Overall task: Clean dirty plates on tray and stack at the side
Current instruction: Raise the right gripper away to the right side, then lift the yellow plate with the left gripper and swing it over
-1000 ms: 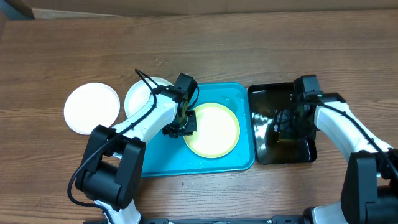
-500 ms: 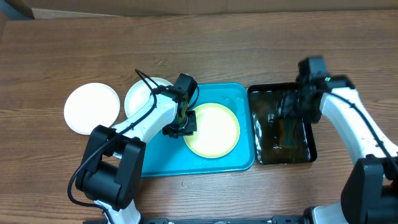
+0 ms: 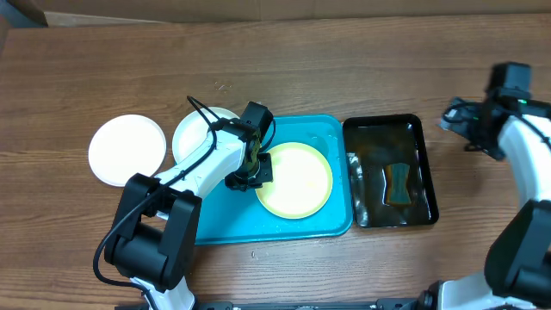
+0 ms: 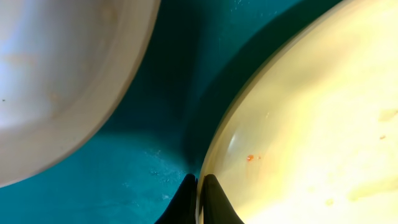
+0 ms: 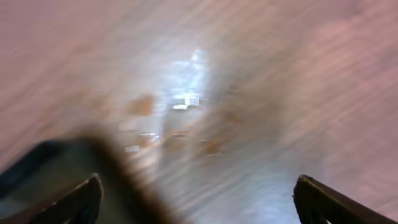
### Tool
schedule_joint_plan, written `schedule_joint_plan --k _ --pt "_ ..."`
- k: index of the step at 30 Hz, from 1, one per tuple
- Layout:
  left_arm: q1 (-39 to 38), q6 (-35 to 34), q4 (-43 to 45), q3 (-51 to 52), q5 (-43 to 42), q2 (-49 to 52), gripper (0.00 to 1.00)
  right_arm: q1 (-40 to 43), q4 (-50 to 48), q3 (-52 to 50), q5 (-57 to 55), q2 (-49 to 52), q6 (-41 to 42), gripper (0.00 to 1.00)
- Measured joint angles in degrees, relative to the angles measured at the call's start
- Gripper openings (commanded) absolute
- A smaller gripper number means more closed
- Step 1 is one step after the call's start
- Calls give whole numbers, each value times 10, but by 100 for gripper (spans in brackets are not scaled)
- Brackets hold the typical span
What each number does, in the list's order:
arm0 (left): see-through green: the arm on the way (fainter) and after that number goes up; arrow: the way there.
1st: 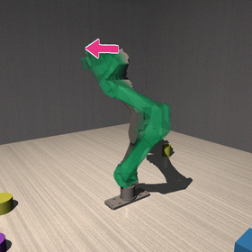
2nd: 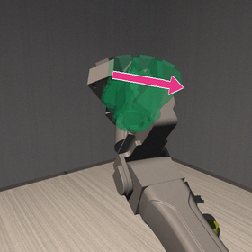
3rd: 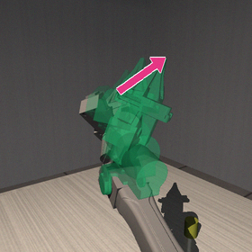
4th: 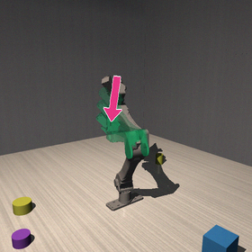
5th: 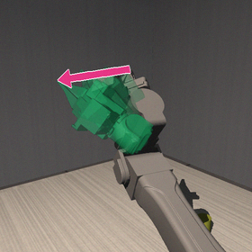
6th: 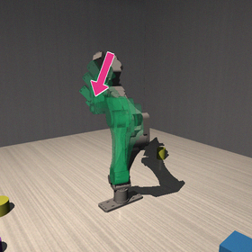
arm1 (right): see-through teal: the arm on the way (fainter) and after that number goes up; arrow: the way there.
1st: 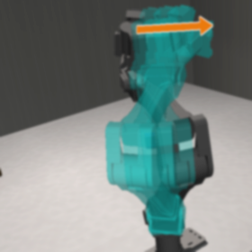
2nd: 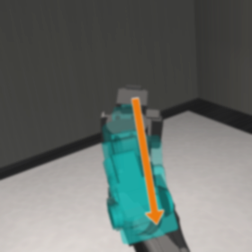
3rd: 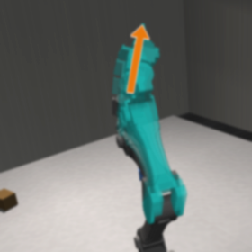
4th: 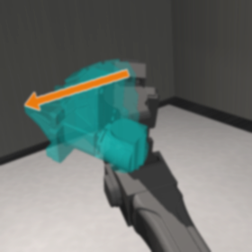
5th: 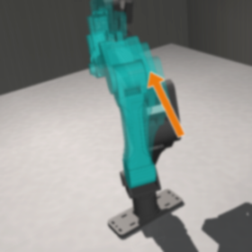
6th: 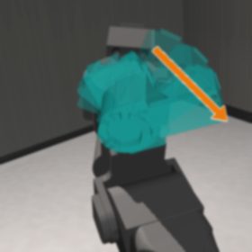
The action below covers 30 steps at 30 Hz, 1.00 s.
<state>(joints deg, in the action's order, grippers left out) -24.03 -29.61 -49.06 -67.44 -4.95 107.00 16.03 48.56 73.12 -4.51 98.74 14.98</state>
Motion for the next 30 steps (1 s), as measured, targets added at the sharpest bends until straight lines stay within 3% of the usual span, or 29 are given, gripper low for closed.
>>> schedule_joint_plan --k 5,15,30 --pt "2 2 -26 -10 -6 0 4 40 7 -1 1 17 0 100" --pt "42 55 -83 -82 -2 -17 4 42 7 -1 3 17 0 100" --pt "17 74 -139 -280 102 -45 4 42 8 -1 3 17 0 100"
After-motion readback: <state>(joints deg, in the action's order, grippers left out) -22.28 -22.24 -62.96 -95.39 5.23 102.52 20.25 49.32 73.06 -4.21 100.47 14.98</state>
